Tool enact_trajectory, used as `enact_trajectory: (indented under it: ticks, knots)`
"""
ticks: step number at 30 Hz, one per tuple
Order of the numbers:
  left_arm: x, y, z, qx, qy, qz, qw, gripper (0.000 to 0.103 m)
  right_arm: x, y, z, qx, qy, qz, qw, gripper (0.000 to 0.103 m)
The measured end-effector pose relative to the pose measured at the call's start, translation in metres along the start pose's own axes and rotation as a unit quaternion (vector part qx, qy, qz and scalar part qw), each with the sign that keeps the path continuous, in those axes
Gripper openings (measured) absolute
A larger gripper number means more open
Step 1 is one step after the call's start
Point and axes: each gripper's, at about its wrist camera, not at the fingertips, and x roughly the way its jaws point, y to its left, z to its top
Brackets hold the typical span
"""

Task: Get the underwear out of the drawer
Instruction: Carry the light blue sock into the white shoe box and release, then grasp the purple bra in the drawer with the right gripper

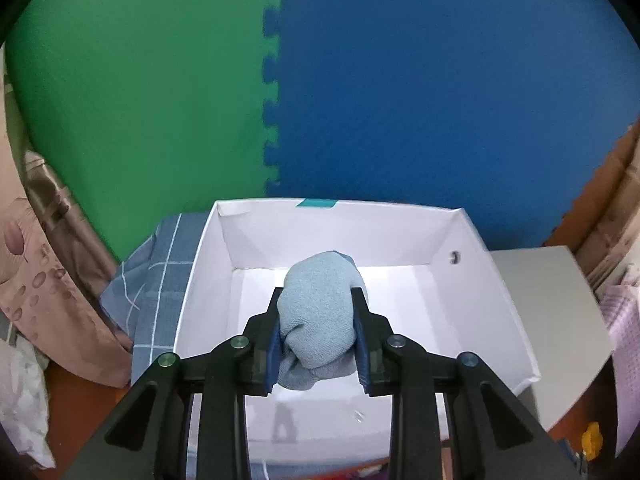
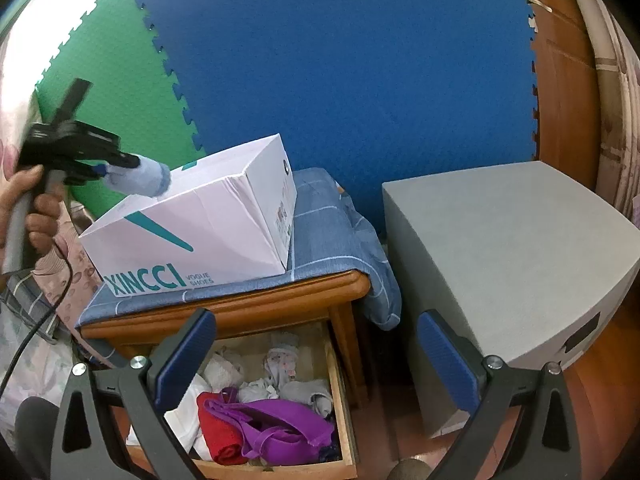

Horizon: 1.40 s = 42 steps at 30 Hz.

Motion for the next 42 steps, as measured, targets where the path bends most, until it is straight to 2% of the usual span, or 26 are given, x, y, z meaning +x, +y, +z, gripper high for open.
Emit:
enact_trajectory:
  ticks: [4,8,10,12,14,17,19,21,24,26,28,32,35,37,40,42]
  knots:
    - [0.024,0.007,0.003,-0.012,0.027,0.01,0.9995,0.029,0.002,-0.001,0.0,0.004,0.003,-0.001,1.0,0.103]
    - [0.038,0.012,0.001,-0.014,0.042,0.032,0.9985,0.036,0.004,-0.001,-0.001,0.004,0.007,-0.001,1.0,0.103]
    - [0.043,0.015,0.001,-0.016,0.044,0.038,0.9982,0.036,0.005,0.001,-0.001,0.0,0.009,-0.002,1.0,0.103]
    - [0.04,0.017,0.001,-0.02,0.032,0.05,0.9981,0.043,0.005,0.003,-0.002,-0.003,0.009,-0.002,1.0,0.103]
    - [0.034,0.018,0.001,-0.024,0.015,0.064,0.9975,0.072,0.006,0.003,-0.003,-0.006,0.011,-0.003,1.0,0.103]
    - [0.016,0.018,-0.001,-0.023,-0.03,0.07,0.9968,0.077,0.006,0.003,-0.004,-0.014,0.008,0.004,1.0,0.103]
    - [-0.002,0.021,-0.004,-0.028,-0.047,0.052,0.9972,0.078,0.008,0.003,-0.005,-0.021,0.018,0.013,1.0,0.103]
    - [-0.024,0.025,-0.012,-0.037,-0.07,0.032,0.9963,0.08,0.013,0.004,-0.008,-0.031,0.046,0.029,0.998,0.103]
    - [-0.058,0.034,-0.035,-0.045,-0.103,0.009,0.9937,0.089,0.022,0.018,-0.017,-0.071,0.09,0.058,0.992,0.103]
    - [-0.074,0.039,-0.053,-0.04,-0.117,0.01,0.9922,0.095,0.026,0.032,-0.025,-0.103,0.114,0.077,0.985,0.102]
    - [-0.087,0.049,-0.079,-0.038,-0.118,0.002,0.9922,0.095,0.033,0.05,-0.036,-0.146,0.144,0.095,0.974,0.1]
    - [-0.092,0.073,-0.128,-0.055,-0.103,-0.015,0.9931,0.096,0.045,0.073,-0.055,-0.199,0.191,0.106,0.955,0.08]
    - [-0.082,0.091,-0.155,-0.078,-0.077,-0.028,0.9936,0.095,0.064,0.084,-0.069,-0.223,0.245,0.111,0.937,0.08]
    - [-0.073,0.1,-0.173,-0.097,-0.058,-0.039,0.9928,0.095,0.074,0.089,-0.074,-0.25,0.258,0.101,0.928,0.08]
    - [-0.058,0.105,-0.191,-0.109,-0.046,-0.043,0.992,0.095,0.089,0.097,-0.08,-0.304,0.286,0.102,0.903,0.08]
    - [-0.049,0.104,-0.199,-0.101,-0.037,-0.038,0.9935,0.095,0.103,0.101,-0.089,-0.345,0.316,0.105,0.878,0.08]
